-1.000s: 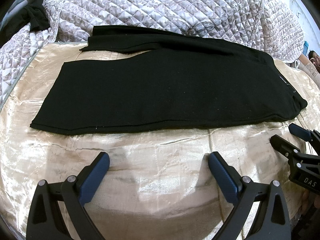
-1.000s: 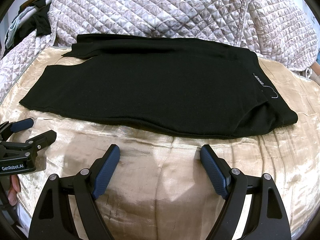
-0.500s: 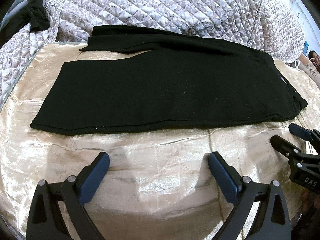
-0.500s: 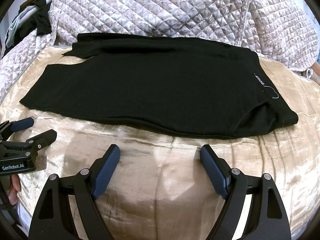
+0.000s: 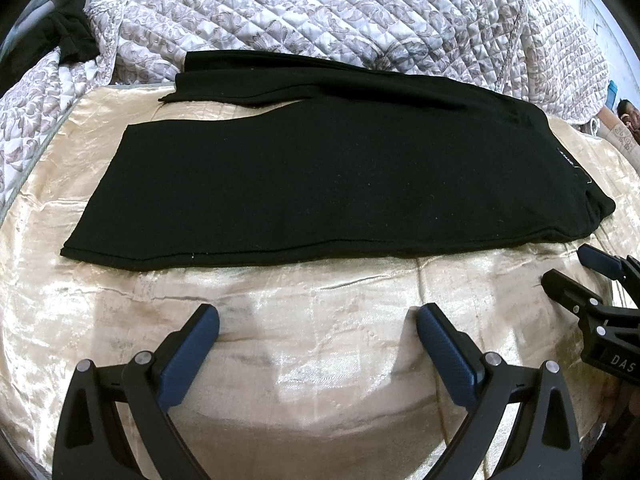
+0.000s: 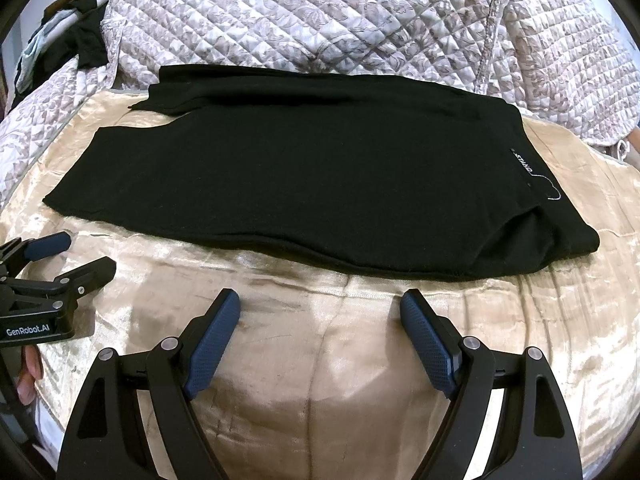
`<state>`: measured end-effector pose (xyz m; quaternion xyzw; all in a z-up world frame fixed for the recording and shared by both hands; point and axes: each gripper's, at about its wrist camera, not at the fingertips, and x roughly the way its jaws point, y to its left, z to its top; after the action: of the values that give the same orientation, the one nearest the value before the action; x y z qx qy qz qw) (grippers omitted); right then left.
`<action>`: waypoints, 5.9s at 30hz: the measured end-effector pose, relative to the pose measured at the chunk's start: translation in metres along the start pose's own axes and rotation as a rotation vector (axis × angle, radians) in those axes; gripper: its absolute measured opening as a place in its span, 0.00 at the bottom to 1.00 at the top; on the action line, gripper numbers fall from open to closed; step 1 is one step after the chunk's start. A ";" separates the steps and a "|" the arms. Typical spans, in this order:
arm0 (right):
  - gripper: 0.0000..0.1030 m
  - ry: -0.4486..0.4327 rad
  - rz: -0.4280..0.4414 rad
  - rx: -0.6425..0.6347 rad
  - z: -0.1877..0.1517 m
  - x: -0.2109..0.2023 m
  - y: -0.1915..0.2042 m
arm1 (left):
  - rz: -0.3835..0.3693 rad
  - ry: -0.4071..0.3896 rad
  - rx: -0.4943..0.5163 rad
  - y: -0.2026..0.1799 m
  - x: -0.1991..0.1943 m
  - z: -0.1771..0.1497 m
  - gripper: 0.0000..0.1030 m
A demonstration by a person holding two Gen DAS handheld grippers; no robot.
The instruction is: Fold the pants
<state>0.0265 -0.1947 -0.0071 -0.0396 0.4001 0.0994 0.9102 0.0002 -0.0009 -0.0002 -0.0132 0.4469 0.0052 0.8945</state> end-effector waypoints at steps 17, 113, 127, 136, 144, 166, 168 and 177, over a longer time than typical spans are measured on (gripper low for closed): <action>0.80 0.002 0.001 -0.001 0.001 0.000 0.001 | 0.002 0.000 0.001 0.000 0.000 0.000 0.98; 0.05 -0.091 0.245 0.778 -0.058 -0.071 -0.188 | -0.093 -0.131 -0.474 0.141 -0.072 -0.037 0.03; 0.04 -0.038 0.159 0.803 -0.086 -0.074 -0.199 | -0.049 -0.117 -0.432 0.133 -0.078 -0.060 0.04; 0.25 -0.062 0.054 0.806 -0.086 -0.105 -0.195 | 0.176 -0.116 -0.524 0.158 -0.098 -0.066 0.11; 0.26 -0.172 -0.085 0.609 -0.053 -0.129 -0.179 | 0.085 -0.154 -0.402 0.125 -0.099 -0.032 0.17; 0.26 -0.013 0.044 0.233 0.011 -0.042 -0.107 | 0.080 -0.065 -0.098 0.053 -0.038 0.021 0.37; 0.29 -0.010 0.046 0.189 0.022 -0.034 -0.099 | 0.098 -0.078 -0.074 0.050 -0.033 0.029 0.38; 0.46 0.048 -0.053 0.262 0.023 -0.011 -0.125 | 0.235 -0.012 -0.167 0.088 0.000 0.024 0.38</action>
<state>0.0625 -0.3154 0.0162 0.0668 0.4302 0.0210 0.9000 0.0174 0.0877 0.0121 -0.0349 0.4381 0.1472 0.8861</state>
